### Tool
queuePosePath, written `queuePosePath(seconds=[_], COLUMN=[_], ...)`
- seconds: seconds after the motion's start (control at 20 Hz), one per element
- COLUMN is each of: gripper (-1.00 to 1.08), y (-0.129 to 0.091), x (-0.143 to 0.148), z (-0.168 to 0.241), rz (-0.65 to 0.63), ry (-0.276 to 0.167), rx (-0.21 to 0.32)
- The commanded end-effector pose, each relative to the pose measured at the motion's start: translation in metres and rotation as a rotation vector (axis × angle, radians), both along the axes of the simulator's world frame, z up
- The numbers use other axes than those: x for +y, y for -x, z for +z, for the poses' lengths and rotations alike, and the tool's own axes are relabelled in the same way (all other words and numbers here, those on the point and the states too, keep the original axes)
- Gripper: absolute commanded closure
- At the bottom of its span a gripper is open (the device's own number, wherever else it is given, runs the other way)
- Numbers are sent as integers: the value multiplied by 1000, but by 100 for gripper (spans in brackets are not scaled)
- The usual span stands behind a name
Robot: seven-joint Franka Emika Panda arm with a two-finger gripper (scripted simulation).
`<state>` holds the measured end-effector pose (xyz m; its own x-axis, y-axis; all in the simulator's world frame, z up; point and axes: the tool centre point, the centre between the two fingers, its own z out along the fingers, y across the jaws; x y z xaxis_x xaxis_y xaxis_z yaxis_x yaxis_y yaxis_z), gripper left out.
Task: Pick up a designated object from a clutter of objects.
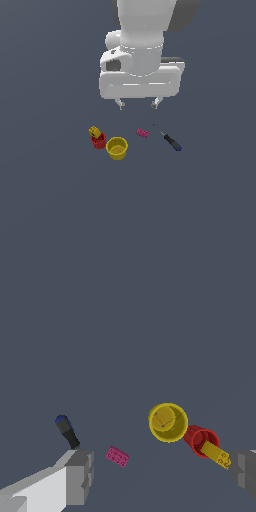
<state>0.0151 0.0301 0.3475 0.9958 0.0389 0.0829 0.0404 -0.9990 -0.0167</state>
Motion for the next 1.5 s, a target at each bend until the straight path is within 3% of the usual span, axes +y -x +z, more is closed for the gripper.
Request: queuePosePath(seconds=[0.0,0.6,1.45], gripper=[-92,-92,-92], y=[0,-4,-2], x=[0,18,-11], z=[0,-2,-28], rz=[0,-11,111], ry=[0,-18,-4], rx=[0,2,8])
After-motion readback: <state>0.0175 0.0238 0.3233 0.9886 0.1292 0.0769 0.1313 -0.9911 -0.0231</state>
